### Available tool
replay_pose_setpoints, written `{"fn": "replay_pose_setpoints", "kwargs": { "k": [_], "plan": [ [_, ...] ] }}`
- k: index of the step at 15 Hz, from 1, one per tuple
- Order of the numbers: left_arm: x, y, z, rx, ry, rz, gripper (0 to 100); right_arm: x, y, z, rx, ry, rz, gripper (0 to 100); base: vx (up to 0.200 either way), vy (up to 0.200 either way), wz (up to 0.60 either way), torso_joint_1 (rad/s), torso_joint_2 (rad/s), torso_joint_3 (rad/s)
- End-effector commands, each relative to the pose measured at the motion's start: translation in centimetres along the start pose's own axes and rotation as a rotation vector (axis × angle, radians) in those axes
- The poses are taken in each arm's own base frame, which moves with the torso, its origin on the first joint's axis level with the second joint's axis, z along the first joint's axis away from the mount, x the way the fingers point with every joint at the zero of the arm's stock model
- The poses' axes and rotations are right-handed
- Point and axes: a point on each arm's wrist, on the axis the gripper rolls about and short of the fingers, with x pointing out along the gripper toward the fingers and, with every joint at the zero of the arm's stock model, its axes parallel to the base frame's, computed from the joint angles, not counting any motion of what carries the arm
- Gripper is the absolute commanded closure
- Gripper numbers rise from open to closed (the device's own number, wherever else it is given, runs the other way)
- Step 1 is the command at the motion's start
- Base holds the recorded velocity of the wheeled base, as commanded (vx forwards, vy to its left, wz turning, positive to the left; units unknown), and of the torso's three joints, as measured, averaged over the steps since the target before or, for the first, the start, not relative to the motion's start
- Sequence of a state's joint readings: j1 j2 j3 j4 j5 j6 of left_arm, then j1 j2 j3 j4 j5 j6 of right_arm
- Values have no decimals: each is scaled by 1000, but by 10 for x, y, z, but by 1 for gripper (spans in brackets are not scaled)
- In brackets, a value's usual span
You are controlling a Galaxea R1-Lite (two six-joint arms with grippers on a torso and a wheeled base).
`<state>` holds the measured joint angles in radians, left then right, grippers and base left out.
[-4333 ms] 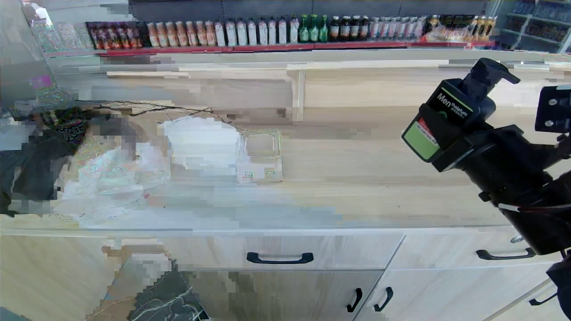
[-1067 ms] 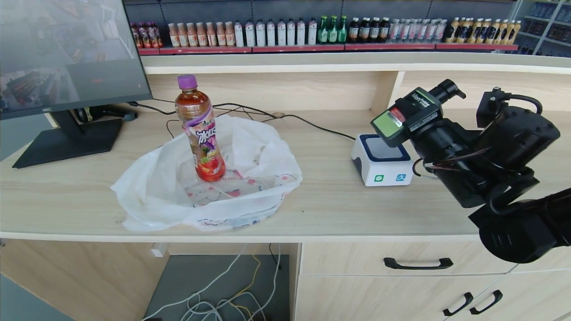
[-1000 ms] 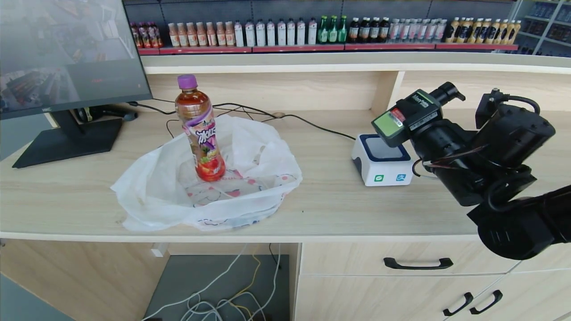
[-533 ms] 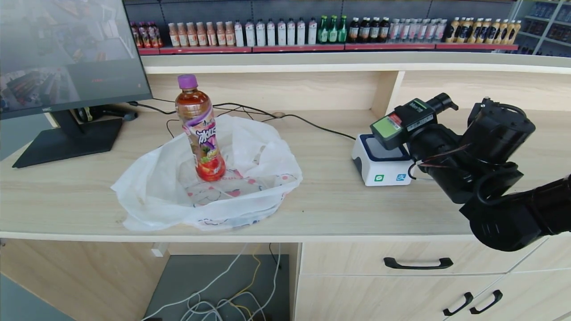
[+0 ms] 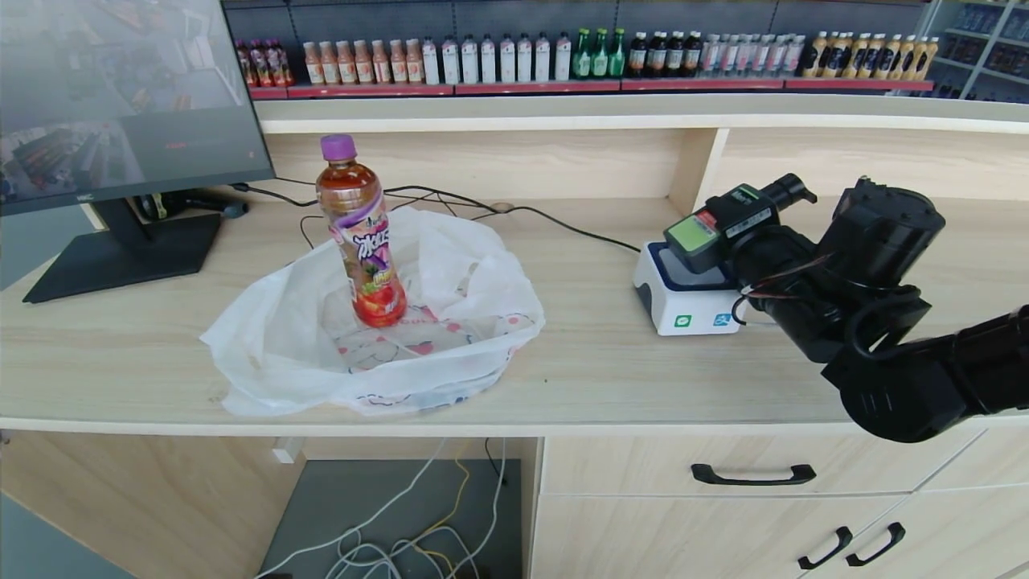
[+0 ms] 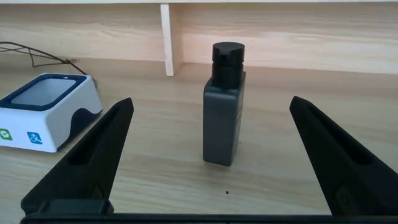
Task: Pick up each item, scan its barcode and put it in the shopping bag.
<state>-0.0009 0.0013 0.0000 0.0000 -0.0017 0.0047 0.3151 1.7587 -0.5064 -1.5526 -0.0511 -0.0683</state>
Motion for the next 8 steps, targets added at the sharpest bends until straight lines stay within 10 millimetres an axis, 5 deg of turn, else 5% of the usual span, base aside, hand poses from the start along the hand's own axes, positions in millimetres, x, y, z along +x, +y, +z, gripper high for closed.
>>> {"fn": "replay_pose_setpoints", "kwargs": {
  "k": [1, 8],
  "plan": [
    [0, 0, 0, 0, 0, -1, 0, 2, -1, -3, -1, 9, -4, 0, 0, 0, 0, 0, 0, 0],
    [0, 0, 0, 0, 0, -1, 0, 44, 4, -39, 11, 55, 3, 0, 0, 0, 0, 0, 0, 0]
  ]
}}
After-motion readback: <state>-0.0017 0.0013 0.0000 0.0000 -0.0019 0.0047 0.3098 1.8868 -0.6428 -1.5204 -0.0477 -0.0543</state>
